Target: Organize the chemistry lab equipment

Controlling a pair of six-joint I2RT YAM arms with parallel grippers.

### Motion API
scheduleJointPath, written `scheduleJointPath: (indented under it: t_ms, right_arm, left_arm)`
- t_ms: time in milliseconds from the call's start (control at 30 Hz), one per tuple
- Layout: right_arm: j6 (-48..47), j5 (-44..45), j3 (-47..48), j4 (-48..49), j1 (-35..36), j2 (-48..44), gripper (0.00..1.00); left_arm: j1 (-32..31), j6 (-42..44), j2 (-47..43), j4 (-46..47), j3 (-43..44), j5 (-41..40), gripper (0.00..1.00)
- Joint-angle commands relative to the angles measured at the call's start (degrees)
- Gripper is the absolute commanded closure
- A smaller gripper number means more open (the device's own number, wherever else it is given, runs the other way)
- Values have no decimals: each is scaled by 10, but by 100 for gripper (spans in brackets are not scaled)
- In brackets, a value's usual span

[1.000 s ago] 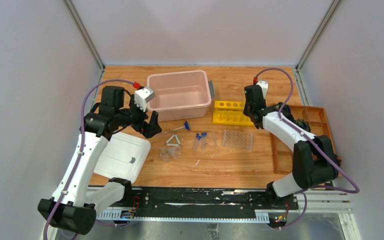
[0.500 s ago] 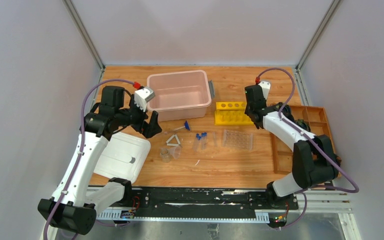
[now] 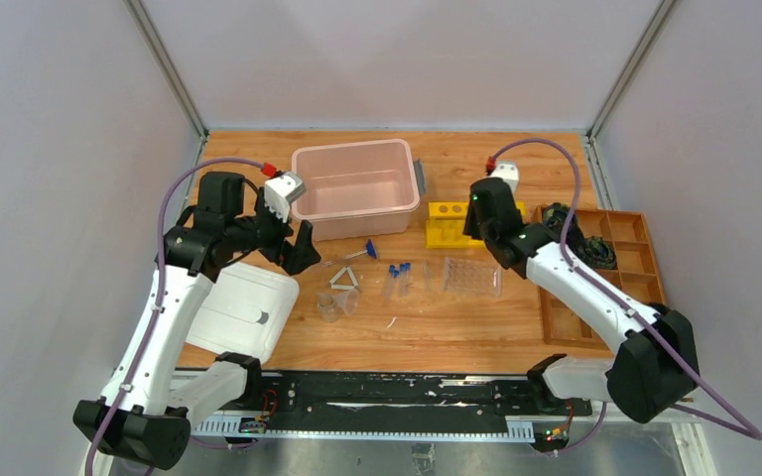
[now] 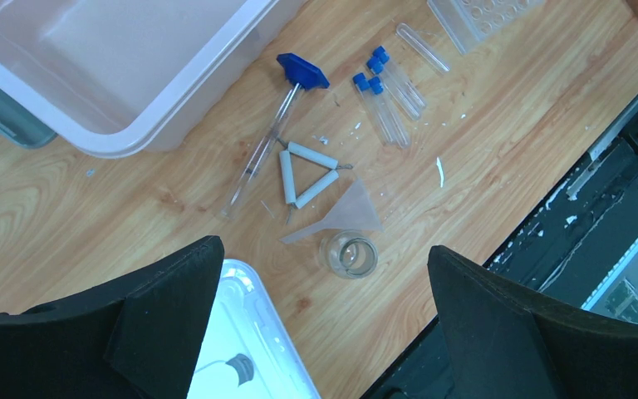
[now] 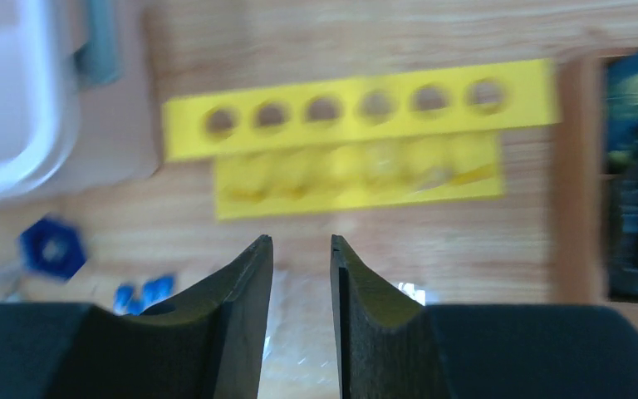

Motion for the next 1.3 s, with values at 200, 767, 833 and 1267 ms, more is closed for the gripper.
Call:
scheduleJointPath:
  t_ms: [200,767,833,1267]
  right_arm:
    - [42,-126,-17,-13,151,102,66]
    - [43,-70,58,-23,174,281,69]
    - [46,-70,55,-23,174,287,69]
    - [63,-83,72,-49,174,220,100]
  left_arm:
    - [-4,-11,-19,2,24,5,0]
    - [-4,-12,-38,2,29,9,0]
    - [-4,-11,-42,2,30,10,0]
    - [-4,-22,-33,3,50,24,0]
